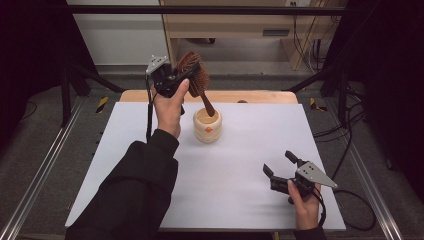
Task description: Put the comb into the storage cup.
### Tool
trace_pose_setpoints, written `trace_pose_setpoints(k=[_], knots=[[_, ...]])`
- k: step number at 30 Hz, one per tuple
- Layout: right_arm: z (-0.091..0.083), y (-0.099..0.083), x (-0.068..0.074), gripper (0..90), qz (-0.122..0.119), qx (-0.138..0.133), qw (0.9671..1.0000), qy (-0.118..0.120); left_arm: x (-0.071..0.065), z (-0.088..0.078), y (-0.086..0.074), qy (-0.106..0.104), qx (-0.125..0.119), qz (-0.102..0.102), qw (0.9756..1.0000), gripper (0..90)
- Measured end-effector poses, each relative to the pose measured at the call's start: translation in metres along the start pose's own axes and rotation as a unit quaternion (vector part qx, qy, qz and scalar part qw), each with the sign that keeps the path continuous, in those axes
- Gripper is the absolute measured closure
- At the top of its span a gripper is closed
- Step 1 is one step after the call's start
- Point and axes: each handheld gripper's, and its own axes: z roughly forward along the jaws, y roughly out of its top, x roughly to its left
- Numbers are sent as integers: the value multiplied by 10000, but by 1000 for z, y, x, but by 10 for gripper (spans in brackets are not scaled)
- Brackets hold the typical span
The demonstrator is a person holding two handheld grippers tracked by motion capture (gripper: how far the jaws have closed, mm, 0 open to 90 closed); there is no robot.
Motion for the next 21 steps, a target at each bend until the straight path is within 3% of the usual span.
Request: trace_pose_setpoints(k=[13, 21], knots=[[1, -1, 0, 67, -20, 32, 10000, 33, 4, 6, -16, 86, 221, 182, 9996, 499], [1, -1, 0, 67, -14, 28, 10000, 37, 8, 9, -25, 148, 289, 138, 9994, 499]])
